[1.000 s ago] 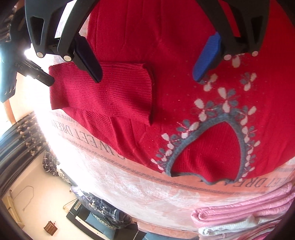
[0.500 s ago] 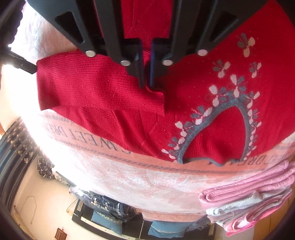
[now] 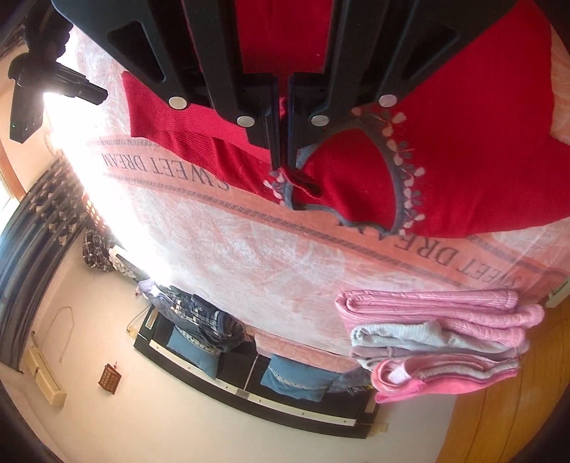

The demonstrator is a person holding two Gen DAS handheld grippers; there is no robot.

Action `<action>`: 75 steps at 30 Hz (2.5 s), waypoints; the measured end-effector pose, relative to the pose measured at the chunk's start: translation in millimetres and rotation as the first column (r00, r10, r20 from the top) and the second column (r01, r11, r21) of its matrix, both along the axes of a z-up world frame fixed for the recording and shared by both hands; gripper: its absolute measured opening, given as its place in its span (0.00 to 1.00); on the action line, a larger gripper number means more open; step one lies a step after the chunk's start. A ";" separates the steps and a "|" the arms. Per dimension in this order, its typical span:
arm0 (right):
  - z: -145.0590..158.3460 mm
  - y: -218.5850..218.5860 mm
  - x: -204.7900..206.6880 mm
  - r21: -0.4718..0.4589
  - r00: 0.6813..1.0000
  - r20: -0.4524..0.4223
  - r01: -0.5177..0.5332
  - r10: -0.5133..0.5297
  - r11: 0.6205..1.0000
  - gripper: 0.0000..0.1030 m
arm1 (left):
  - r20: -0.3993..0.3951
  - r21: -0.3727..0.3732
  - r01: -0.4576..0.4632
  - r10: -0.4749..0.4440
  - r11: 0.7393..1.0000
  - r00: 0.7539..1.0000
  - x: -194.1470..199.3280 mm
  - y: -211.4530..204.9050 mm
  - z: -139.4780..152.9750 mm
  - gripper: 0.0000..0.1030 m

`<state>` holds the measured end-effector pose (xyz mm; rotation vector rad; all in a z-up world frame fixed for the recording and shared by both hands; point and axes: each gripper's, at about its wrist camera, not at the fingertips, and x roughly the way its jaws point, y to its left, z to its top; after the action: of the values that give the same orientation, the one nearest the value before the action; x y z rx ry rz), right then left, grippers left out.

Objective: Fold small clothes
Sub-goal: 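Carry the held sleeve across the sweater body toward the other sleeve with the right tool, then open the right tool, release the sleeve and lift away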

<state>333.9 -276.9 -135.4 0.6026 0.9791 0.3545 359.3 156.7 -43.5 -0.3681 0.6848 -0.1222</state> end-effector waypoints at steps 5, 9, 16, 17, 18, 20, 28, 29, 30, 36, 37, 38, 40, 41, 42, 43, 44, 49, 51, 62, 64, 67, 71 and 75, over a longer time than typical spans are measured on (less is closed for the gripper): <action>2.3 41.4 14.6 -0.017 0.998 -0.001 -0.058 0.058 0.998 0.20 | -0.007 -0.010 -0.132 0.132 0.991 0.991 1.9 75.8 1.2 0.03; -0.8 71.4 25.2 -0.027 0.996 -0.013 -0.092 0.092 0.995 0.20 | -0.002 0.010 -0.206 0.207 0.978 0.978 -3.1 117.4 -3.2 0.03; -5.0 106.8 37.7 -0.052 0.993 -0.021 -0.115 0.114 0.992 0.20 | -0.022 0.032 -0.250 0.251 0.968 0.968 -5.1 154.7 -15.1 0.03; -5.5 110.1 39.1 -0.056 0.993 -0.022 -0.117 0.116 0.992 0.20 | -0.025 0.042 -0.250 0.251 0.967 0.968 -4.1 156.0 -17.8 0.03; -6.6 112.5 40.1 -0.064 0.993 -0.025 -0.117 0.116 0.991 0.20 | -0.037 0.055 -0.238 0.240 0.970 0.970 -2.3 155.4 -21.8 0.03; -10.2 115.6 42.6 -0.103 0.993 -0.036 -0.115 0.112 0.988 0.25 | -0.066 0.081 -0.228 0.234 0.970 0.970 0.8 154.2 -32.5 0.03; -55.4 104.7 41.2 -0.098 0.986 -0.134 -0.115 0.101 0.989 0.22 | -0.221 0.176 -0.213 0.249 0.961 0.943 9.8 152.5 -81.6 0.04; -54.2 102.9 41.5 -0.089 0.985 -0.141 -0.116 0.102 0.989 0.22 | -0.221 0.169 -0.230 0.264 0.958 0.939 9.1 157.6 -80.4 0.05; -51.2 101.6 41.5 -0.089 0.984 -0.145 -0.116 0.102 0.989 0.22 | -0.213 0.155 -0.257 0.286 0.954 0.934 7.2 163.9 -75.9 0.05; -10.9 95.8 39.1 -0.054 0.994 -0.063 -0.090 0.087 0.994 0.26 | -0.103 0.076 -0.272 0.279 0.959 0.955 -2.5 168.1 -30.1 0.13; -5.0 96.8 39.7 -0.049 0.996 -0.046 -0.084 0.081 0.995 0.27 | -0.098 0.069 -0.249 0.255 0.966 0.962 -2.7 161.0 -28.0 0.17; -1.0 98.4 40.2 -0.044 0.996 -0.035 -0.081 0.080 0.996 0.28 | -0.098 0.064 -0.226 0.232 0.972 0.968 -2.0 153.3 -27.9 0.19; 1.7 104.3 41.6 -0.045 0.995 -0.029 -0.092 0.091 0.995 0.28 | -0.122 0.053 -0.155 0.160 0.986 0.979 2.4 135.6 -34.6 0.21; 0.7 108.1 42.1 -0.061 0.995 -0.033 -0.099 0.097 0.993 0.28 | -0.143 0.056 -0.125 0.131 0.991 0.981 5.8 127.2 -40.0 0.21; -1.9 111.3 42.3 -0.084 0.994 -0.039 -0.106 0.103 0.991 0.28 | -0.162 0.059 -0.101 0.109 0.993 0.981 8.5 120.6 -46.8 0.21; -6.1 114.3 42.5 -0.103 0.993 -0.051 -0.112 0.107 0.988 0.30 | -0.181 0.060 -0.081 0.091 0.995 0.979 10.8 115.5 -54.6 0.22; -12.0 115.4 42.5 -0.112 0.992 -0.067 -0.116 0.109 0.987 0.30 | -0.206 0.062 -0.066 0.077 0.996 0.975 13.0 111.8 -63.3 0.22; -48.2 112.6 42.3 -0.141 0.982 -0.162 -0.118 0.095 0.983 0.27 | -0.282 0.078 -0.045 0.065 0.996 0.957 15.1 108.1 -100.2 0.22; -52.1 106.8 41.6 -0.097 0.983 -0.157 -0.113 0.097 0.989 0.27 | -0.269 0.107 -0.021 0.050 0.994 0.962 14.9 105.3 -101.5 0.22; -30.8 121.3 39.5 -0.168 0.991 -0.107 -0.096 0.079 0.981 0.38 | -0.223 0.096 -0.065 0.085 0.993 0.971 5.3 136.5 -82.0 0.33; -24.9 128.0 41.9 -0.163 0.992 -0.091 -0.099 0.085 0.982 0.40 | -0.228 0.084 -0.107 0.124 0.991 0.966 0.4 157.2 -80.3 0.42; -24.0 142.6 46.2 -0.133 0.989 -0.100 -0.118 0.105 0.984 0.42 | -0.273 0.047 -0.153 0.160 0.987 0.949 -8.4 191.4 -85.1 0.42; -27.1 174.3 47.3 -0.136 0.979 -0.119 -0.184 0.168 0.974 0.43 | -0.306 0.029 -0.189 0.189 0.982 0.933 -33.4 234.0 -88.8 0.42; -26.5 209.5 44.7 -0.169 0.969 -0.119 -0.237 0.219 0.957 0.50 | -0.305 0.013 -0.254 0.246 0.967 0.920 -63.8 283.6 -85.6 0.42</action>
<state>378.7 -67.4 -161.9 0.3429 1.1667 0.4374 295.5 440.3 -129.1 -0.5032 0.9356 0.1737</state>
